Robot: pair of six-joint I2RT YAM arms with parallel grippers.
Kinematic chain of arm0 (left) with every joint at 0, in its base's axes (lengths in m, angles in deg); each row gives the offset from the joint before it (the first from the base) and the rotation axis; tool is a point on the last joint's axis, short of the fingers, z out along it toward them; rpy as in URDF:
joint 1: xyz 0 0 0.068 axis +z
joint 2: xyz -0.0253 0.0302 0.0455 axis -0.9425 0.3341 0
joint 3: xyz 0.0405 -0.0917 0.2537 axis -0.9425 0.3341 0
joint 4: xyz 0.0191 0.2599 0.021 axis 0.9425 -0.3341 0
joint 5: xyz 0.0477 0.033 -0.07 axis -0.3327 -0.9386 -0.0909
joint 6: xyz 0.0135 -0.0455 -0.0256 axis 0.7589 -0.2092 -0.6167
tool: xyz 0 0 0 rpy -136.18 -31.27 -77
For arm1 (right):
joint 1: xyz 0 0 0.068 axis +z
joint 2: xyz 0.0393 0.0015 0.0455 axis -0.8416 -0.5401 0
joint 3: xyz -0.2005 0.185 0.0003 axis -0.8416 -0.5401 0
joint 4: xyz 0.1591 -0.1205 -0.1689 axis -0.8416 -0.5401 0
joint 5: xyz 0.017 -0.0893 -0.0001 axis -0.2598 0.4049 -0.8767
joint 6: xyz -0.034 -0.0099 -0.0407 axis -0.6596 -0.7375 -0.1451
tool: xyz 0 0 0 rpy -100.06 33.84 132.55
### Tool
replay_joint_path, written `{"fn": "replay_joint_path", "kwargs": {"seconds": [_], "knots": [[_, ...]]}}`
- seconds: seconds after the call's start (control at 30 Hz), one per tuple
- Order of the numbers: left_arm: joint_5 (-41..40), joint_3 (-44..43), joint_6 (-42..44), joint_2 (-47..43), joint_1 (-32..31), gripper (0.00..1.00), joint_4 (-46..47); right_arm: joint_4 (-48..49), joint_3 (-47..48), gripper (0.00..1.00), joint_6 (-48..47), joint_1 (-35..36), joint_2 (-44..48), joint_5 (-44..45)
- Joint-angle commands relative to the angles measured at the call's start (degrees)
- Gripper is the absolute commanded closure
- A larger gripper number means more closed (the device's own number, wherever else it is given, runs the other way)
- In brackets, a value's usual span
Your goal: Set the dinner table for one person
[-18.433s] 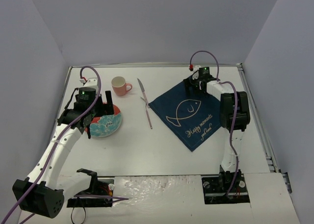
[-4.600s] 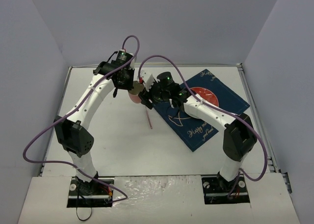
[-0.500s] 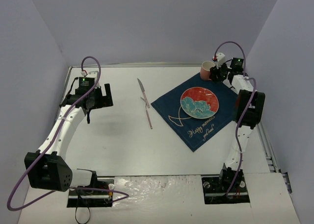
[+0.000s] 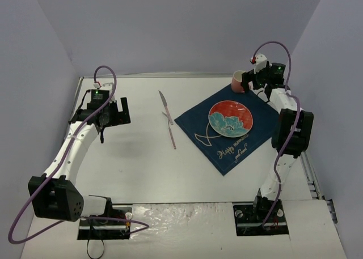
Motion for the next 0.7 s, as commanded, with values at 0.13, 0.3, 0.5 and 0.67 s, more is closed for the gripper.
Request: {"fn": "replay_joint_path", "kwargs": {"seconds": [0.13,0.3,0.5,0.67], "knots": [[-0.3,-1.6,-1.1,-4.6,1.1,0.07,1.0,10.8,-11.9,0.06,11.7,12.6,16.0,13.1],[-0.2,-1.4,-1.7,-6.0,1.6,0.07,1.0,11.1,-19.5,0.06,17.9,25.5,21.4,25.0],[0.3,-1.1,-2.3,-7.0,2.1,0.07,1.4,9.8,-23.8,0.11,26.1,43.3,21.0,39.0],[-0.1,-0.9,-2.4,-7.7,2.5,0.06,1.6,9.1,-23.2,0.14,33.0,51.5,16.3,45.8]]}}
